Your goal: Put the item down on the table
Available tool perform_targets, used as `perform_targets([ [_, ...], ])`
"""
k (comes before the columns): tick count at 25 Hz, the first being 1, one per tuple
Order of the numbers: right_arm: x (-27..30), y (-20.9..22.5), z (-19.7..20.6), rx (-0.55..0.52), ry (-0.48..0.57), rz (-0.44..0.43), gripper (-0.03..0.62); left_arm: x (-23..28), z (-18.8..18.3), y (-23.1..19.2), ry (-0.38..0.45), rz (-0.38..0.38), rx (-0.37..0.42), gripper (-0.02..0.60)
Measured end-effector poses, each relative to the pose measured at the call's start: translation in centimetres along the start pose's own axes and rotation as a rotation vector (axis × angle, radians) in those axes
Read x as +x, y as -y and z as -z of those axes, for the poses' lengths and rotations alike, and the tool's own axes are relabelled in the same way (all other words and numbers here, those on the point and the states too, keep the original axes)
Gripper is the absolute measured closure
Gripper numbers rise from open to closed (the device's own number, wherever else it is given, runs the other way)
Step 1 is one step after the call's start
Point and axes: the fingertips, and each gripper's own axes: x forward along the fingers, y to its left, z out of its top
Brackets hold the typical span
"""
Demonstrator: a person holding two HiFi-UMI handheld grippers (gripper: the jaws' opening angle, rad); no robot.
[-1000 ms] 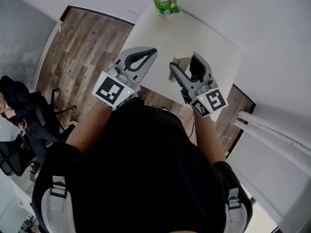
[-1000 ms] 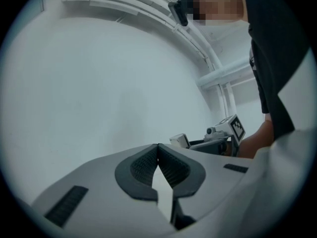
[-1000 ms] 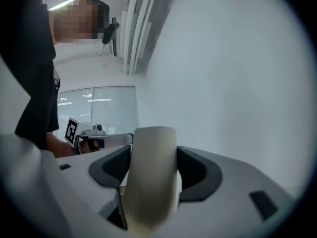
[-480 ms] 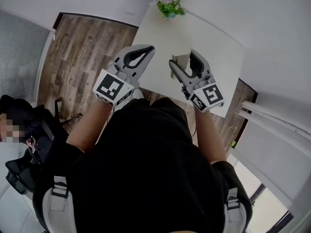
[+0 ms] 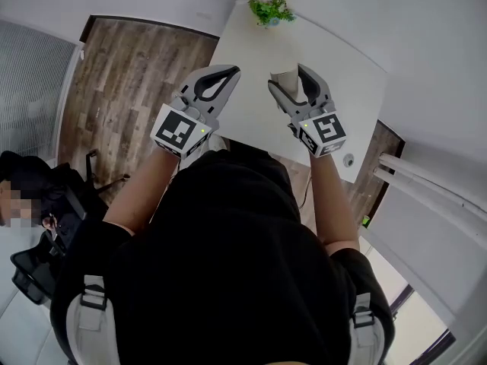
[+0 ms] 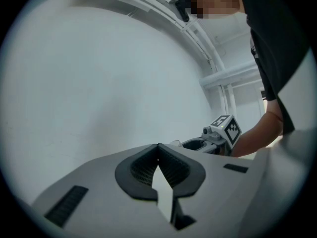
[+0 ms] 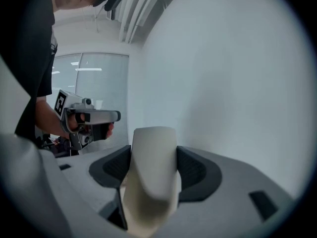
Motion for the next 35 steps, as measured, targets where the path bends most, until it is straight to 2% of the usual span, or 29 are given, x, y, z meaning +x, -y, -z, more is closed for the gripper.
perform_targets([
  [3,1.5,1.1,1.5,-0.026,-0.044,-0.017,0.301,0.7,1.2,-0.8,-0.014,-0.015,-0.001,0.588],
  [15,8.1,4.2,8.4,-0.011,-0.201,-0.105,0.303,4.1,6.1,-3.4,-0.101,-0.044,-0.022,0.588],
  [23,12.9,5.7,13.4,-0.028,-0.324,-0.178,0.303,6.4,8.3,-5.7,-0.105,-0.072,-0.008,0.588],
  [35,19.0,6.4,21.1,-0.136,-0.53,-0.29,0.304,8.4,12.5,-8.0,-0.135,-0.085,-0.024,0.588],
])
